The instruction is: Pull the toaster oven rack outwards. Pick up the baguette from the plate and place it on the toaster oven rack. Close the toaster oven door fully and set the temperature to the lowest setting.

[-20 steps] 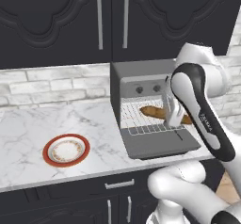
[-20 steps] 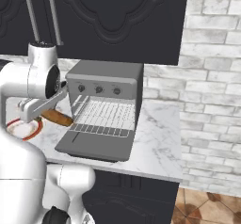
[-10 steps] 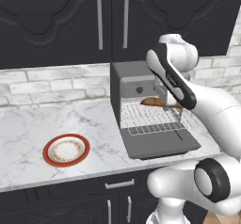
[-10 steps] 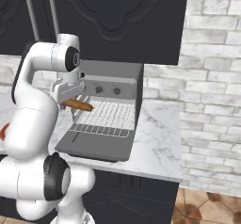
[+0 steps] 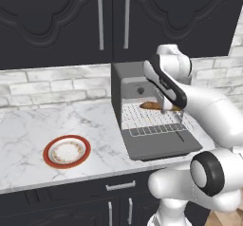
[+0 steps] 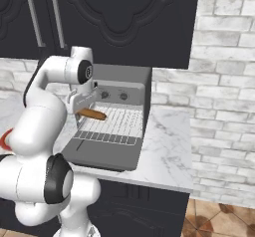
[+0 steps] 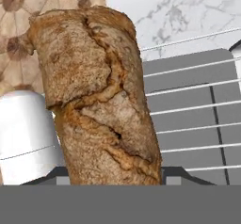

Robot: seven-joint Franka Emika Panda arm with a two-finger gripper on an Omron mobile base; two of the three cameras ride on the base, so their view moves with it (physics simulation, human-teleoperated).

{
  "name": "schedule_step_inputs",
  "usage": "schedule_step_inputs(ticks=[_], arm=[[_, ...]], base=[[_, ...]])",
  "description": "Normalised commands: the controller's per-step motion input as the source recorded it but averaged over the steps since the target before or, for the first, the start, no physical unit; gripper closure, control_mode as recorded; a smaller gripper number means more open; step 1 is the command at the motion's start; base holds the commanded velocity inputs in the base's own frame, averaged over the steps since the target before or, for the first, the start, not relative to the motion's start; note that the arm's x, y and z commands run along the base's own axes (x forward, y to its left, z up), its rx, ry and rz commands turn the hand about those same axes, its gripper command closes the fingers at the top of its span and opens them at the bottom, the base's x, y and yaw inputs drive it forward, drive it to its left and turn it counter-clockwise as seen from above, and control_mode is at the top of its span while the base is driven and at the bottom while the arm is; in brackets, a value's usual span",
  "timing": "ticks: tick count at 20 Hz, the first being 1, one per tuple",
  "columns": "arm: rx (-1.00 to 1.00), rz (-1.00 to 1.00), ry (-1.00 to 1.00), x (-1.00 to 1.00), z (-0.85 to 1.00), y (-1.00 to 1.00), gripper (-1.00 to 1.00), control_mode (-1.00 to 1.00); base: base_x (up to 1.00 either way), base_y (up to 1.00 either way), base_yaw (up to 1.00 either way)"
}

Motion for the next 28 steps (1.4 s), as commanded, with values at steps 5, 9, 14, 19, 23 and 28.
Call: schedule_step_inputs(ticks=[5, 9, 14, 19, 23, 28], arm=[[0.0, -0.01, -0.23, 0.18, -0.23, -0.02, 1.0, -1.0], [0.0, -0.13, -0.17, 0.0, 0.0, -0.08, 1.0, -1.0], [0.0, -0.17, -0.02, 0.11, 0.0, -0.04, 1.0, -1.0], [0.0, -0.03, 0.0, 0.25, 0.0, -0.1, 1.0, -1.0], [0.0, 0.0, 0.0, 0.29, 0.0, -0.18, 1.0, -1.0], [0.0, 0.0, 0.0, 0.23, -0.01, -0.14, 1.0, -1.0]], base=[[0.0, 0.0, 0.0], [0.0, 0.0, 0.0], [0.0, 0.0, 0.0], [0.0, 0.0, 0.0], [0.0, 0.0, 0.0], [0.0, 0.0, 0.0]])
